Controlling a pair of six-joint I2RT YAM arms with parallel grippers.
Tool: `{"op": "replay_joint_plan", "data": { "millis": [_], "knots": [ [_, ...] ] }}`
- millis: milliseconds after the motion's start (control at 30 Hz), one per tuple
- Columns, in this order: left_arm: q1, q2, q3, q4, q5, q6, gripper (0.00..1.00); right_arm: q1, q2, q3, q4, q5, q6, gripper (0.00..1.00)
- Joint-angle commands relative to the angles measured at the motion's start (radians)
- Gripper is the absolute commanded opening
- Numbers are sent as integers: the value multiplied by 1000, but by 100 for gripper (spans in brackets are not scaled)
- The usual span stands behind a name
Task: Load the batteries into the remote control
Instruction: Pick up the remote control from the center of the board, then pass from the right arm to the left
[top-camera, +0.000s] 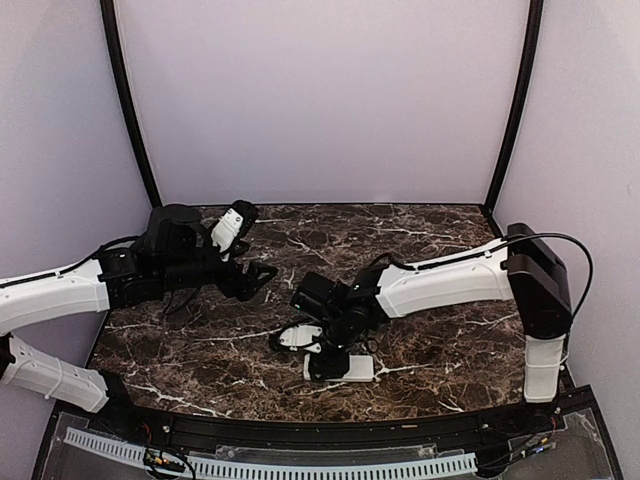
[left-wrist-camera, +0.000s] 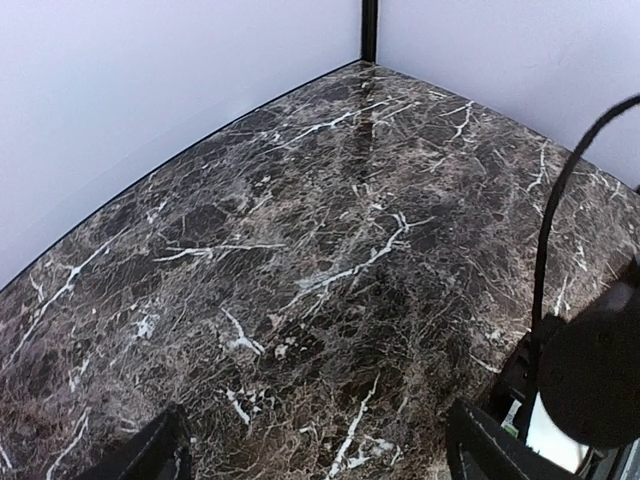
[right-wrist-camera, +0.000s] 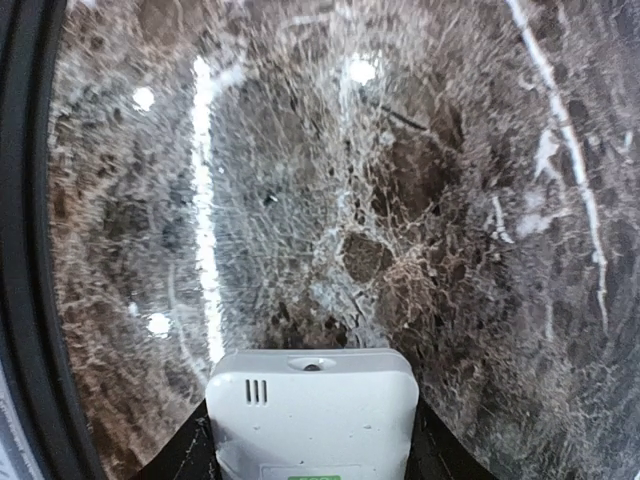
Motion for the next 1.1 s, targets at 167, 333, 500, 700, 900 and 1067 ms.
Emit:
{"op": "replay_joint_plan", "data": {
  "millis": [167,333,500,700,900,1067],
  "knots": [
    [-4,-147,-134,346,550,89,84,-156,-496,-151,383,-304,180,33],
    [-75,-61,-52,341,599,134,87,-193,-676,-329,923,-402,400,27],
    [-88,54,25,483,776,62,99,-195,-688,-370,1164,-376,509,24],
    [-87,115,90,597,744,-31,99,-194,-688,-369,1261,-432,557,24],
    [-87,180,151,574,721,-73,94,-194,-691,-386,1292,-436,571,23],
    [-87,200,188,556,754,-73,79,-193,-706,-411,1293,-414,566,23]
  ]
}}
